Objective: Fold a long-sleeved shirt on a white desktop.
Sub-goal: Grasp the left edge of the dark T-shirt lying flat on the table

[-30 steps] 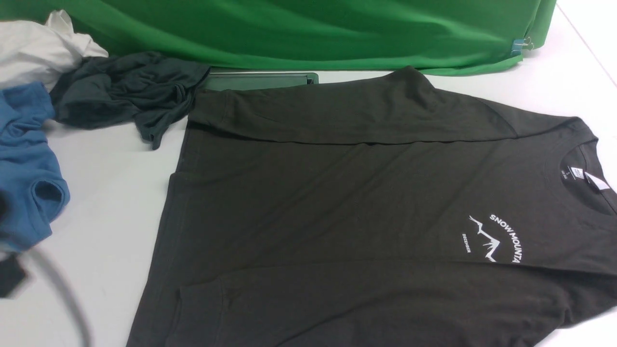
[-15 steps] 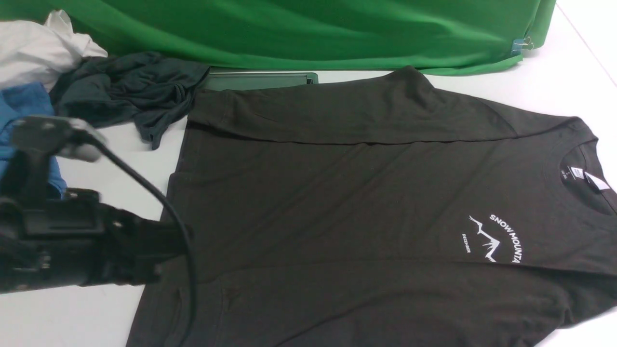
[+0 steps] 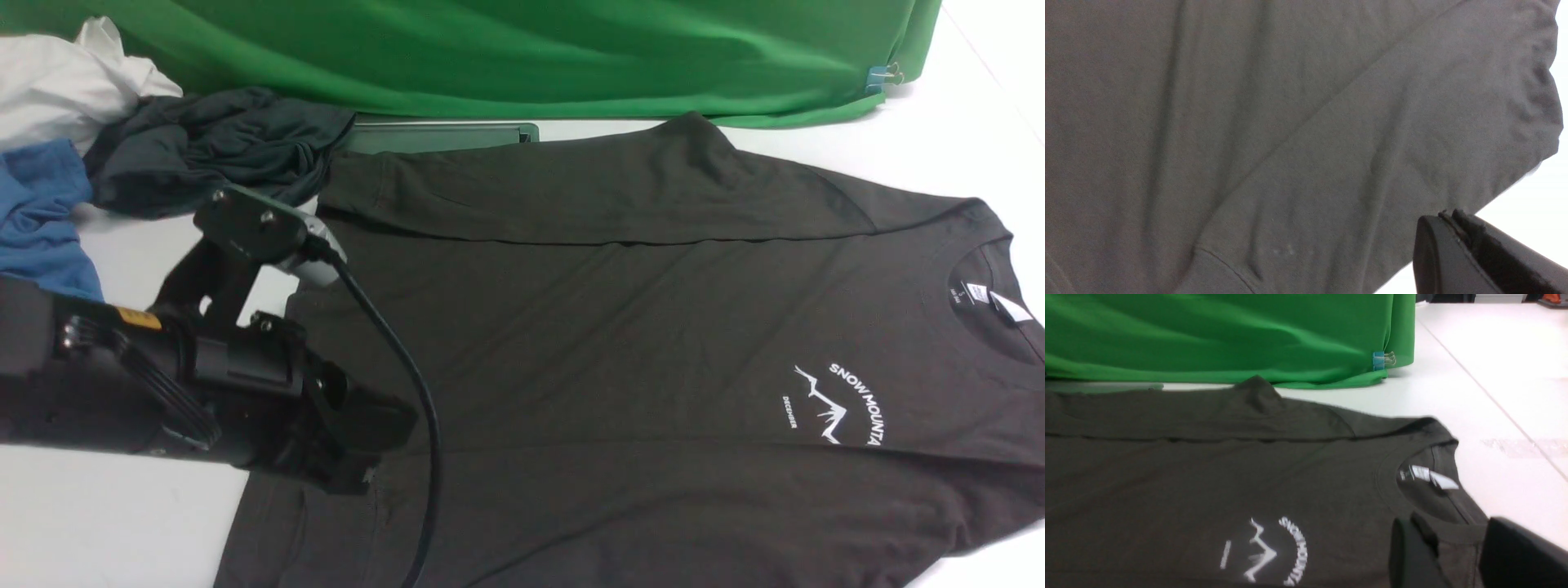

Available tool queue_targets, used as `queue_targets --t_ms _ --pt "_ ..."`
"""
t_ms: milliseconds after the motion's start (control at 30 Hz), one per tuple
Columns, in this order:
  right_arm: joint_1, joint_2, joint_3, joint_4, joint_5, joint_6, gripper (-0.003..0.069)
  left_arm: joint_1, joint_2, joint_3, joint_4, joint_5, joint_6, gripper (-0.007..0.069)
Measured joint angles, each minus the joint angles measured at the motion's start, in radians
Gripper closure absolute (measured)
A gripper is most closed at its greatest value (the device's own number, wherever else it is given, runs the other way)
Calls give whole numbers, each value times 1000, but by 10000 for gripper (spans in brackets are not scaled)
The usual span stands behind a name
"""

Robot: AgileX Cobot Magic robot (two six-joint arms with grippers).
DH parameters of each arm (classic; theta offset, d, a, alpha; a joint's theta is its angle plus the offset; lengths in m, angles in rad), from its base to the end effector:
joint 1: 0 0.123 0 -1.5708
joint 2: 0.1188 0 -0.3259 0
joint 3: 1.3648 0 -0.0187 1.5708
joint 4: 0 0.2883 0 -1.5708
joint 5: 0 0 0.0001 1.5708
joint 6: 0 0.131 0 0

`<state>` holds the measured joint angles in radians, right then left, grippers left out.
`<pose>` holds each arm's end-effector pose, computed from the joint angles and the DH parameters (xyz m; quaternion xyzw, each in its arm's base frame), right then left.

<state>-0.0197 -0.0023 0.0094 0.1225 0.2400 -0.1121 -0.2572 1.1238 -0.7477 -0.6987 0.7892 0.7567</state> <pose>0.0915 0.0020 0.1819 0.0007 0.7607 0.0069 0.6490 0.2214 -0.1201 0.2727 0.2898 0.8814 -0.2287 0.2948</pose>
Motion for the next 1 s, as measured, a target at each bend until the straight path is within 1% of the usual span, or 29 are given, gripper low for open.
queue_targets --t_ms 100,167,367,467,500,567,600,633,667,767,800,867,900,1000 --pt "0 0 0 91 -66 112 418 0 0 -6 39 12 -15 606" --pt "0 0 0 141 -131 229 418 0 0 -6 75 28 -38 606" --pt "0 0 0 173 -279 398 418 0 0 -6 101 46 -67 606" --pt "0 0 0 177 -286 467 417 0 0 -6 102 46 -74 606" --pt "0 0 0 178 -283 471 417 0 0 -6 102 46 -74 606" --pt "16 0 -15 186 -200 505 438 0 0 -7 103 49 -80 606" --pt "30 10 -36 188 -141 504 449 -1 0 -7 103 55 -81 606" --pt "66 36 -94 189 -60 481 469 -6 0 -7 107 65 -82 606" --pt "77 52 -124 191 -26 460 476 -11 0 -7 111 72 -84 606" --pt "181 174 -330 190 183 297 491 -44 0 -7 142 88 -127 606" --pt "194 193 -354 187 213 275 491 -49 0 -7 144 90 -136 606" --pt "241 270 -449 181 332 187 491 -62 0 -7 168 98 -157 606" --pt "279 337 -524 172 433 112 491 -67 0 -7 196 105 -170 606" --pt "343 459 -662 163 614 -7 484 -70 3 -9 277 105 -217 606"
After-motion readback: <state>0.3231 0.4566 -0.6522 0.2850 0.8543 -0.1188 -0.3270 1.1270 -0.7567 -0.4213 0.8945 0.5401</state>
